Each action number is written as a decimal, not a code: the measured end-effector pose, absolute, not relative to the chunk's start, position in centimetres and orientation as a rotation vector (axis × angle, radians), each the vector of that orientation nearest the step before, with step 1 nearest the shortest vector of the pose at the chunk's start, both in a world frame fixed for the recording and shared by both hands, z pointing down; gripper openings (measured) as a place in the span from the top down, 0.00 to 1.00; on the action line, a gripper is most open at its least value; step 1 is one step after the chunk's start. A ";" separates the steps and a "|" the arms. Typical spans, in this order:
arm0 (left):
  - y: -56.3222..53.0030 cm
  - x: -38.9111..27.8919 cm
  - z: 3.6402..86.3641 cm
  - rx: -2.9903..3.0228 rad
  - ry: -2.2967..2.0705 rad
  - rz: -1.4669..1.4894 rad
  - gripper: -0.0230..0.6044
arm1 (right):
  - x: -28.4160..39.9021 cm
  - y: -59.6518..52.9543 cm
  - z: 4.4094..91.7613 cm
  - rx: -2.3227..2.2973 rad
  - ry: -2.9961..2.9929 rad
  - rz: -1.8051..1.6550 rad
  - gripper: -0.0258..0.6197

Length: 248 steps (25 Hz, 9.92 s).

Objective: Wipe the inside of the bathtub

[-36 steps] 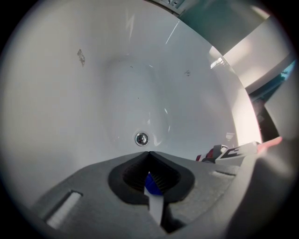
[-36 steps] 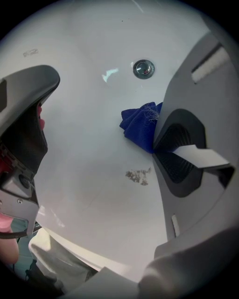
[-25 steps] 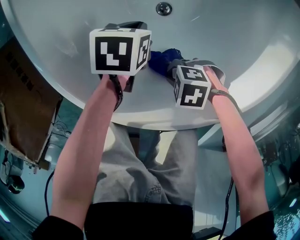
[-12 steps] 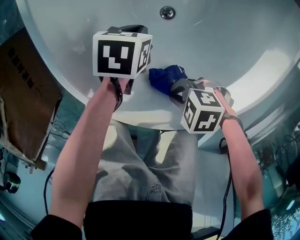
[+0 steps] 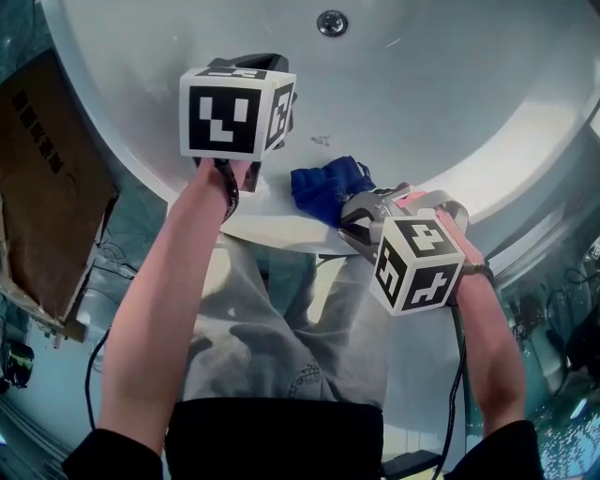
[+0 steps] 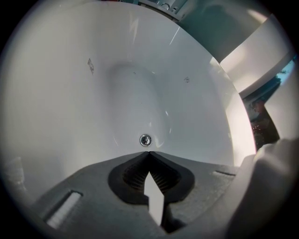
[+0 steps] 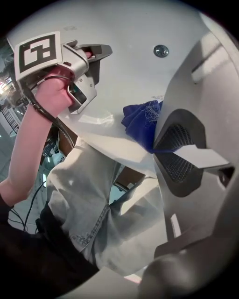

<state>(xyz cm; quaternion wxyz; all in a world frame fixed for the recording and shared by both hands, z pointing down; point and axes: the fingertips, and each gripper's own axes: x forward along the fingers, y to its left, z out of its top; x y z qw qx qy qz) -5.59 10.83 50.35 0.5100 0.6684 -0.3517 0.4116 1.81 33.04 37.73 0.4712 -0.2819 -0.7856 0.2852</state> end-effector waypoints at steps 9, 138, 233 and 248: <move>11.8 -5.9 50.5 1.602 -0.842 1.007 0.96 | 1.7 33.2 36.9 -0.745 -1.932 0.742 0.93; 12.6 -3.5 53.3 1.599 -0.738 1.028 0.96 | 7.1 26.8 39.4 -0.497 -1.907 0.763 0.93; 11.8 -3.7 46.9 1.706 -0.766 0.965 0.96 | 12.3 28.6 46.6 -0.644 -1.491 0.492 0.93; 12.4 -4.7 39.6 1.759 -0.779 0.952 0.96 | 10.3 32.1 38.4 -0.499 -1.556 0.693 0.93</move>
